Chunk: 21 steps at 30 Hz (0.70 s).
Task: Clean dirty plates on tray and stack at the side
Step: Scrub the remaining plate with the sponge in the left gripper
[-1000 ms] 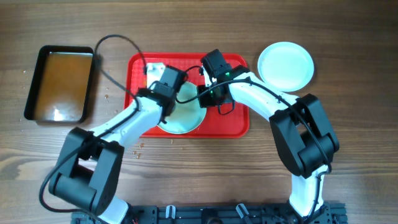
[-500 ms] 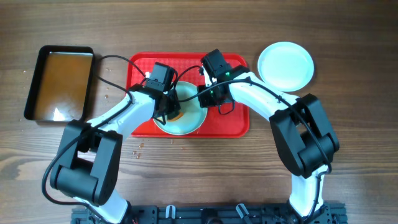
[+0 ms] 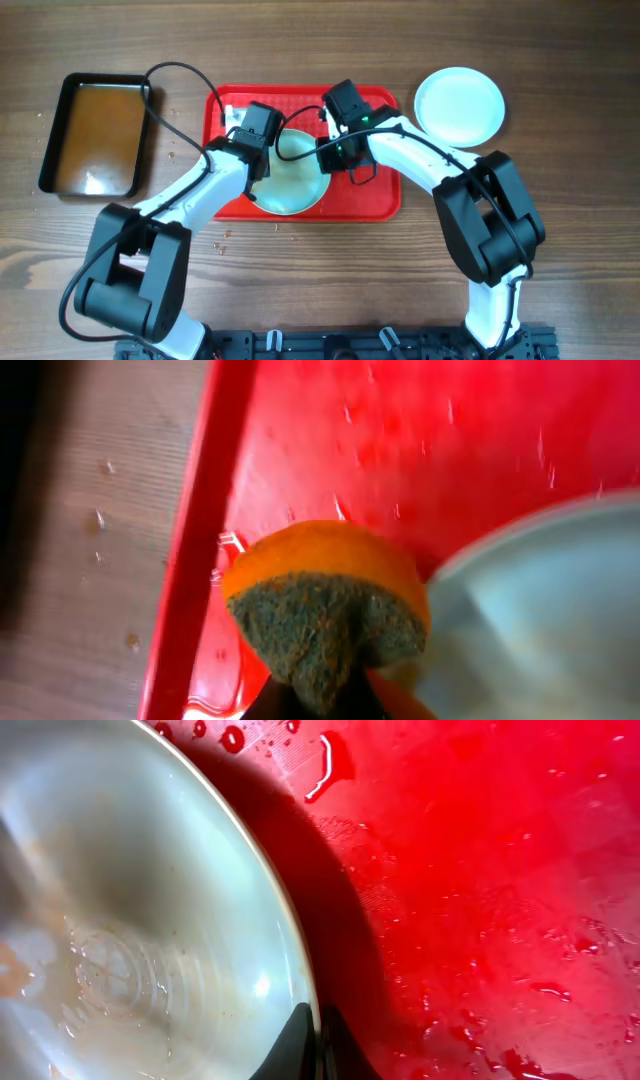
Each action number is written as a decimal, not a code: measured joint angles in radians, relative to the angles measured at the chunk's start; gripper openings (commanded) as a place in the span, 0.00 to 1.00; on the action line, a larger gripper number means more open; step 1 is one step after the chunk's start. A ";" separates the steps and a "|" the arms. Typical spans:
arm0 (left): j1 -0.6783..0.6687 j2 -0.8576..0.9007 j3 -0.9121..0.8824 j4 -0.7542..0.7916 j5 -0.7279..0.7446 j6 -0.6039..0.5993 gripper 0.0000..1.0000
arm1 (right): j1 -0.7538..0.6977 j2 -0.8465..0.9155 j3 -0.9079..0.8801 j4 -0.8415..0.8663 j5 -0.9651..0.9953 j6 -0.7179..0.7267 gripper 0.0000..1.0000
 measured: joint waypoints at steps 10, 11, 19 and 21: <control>0.086 -0.072 -0.006 0.116 0.465 -0.220 0.04 | 0.000 0.000 0.000 -0.001 0.006 0.000 0.04; 0.077 -0.072 -0.006 0.105 0.527 -0.223 0.04 | 0.000 0.000 0.000 -0.001 0.006 0.000 0.04; 0.060 0.043 -0.008 0.029 0.471 -0.223 0.04 | 0.000 0.000 0.000 -0.001 0.006 0.000 0.04; 0.056 0.043 -0.008 0.017 0.370 -0.223 0.04 | 0.000 0.000 0.000 -0.001 0.006 0.000 0.04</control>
